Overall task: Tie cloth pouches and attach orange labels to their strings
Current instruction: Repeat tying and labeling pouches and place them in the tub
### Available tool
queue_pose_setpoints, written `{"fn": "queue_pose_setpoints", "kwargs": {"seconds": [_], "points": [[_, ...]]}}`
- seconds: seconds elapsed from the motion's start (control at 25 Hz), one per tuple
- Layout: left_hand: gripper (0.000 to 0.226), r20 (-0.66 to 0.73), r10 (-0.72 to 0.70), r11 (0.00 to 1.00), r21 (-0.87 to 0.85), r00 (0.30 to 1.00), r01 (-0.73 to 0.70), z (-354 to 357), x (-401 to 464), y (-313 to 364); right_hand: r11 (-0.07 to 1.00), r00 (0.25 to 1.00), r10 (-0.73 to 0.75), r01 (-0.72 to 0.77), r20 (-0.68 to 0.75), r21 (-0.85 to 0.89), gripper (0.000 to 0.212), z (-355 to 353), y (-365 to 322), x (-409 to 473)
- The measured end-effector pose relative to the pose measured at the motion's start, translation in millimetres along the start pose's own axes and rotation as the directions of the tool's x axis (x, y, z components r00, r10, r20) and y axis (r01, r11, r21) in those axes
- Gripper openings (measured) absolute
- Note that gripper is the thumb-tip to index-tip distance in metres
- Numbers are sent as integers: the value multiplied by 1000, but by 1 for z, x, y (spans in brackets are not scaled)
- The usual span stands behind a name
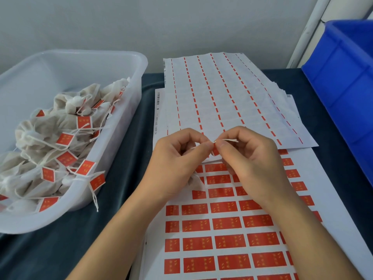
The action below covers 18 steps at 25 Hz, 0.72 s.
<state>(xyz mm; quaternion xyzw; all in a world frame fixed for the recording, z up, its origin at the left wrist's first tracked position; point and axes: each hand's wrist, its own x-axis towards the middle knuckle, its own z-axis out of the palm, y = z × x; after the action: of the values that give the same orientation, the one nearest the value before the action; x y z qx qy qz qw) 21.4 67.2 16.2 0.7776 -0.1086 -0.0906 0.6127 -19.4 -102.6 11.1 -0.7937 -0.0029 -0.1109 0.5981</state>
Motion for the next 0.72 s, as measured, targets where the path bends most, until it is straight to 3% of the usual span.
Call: {"fn": "queue_pose_setpoints", "kwargs": {"seconds": [0.72], "points": [[16,21,50,995,90,999,-52,7,-1,-4,997,1000,12,-11,13,-80,5,8,2,-1]]}}
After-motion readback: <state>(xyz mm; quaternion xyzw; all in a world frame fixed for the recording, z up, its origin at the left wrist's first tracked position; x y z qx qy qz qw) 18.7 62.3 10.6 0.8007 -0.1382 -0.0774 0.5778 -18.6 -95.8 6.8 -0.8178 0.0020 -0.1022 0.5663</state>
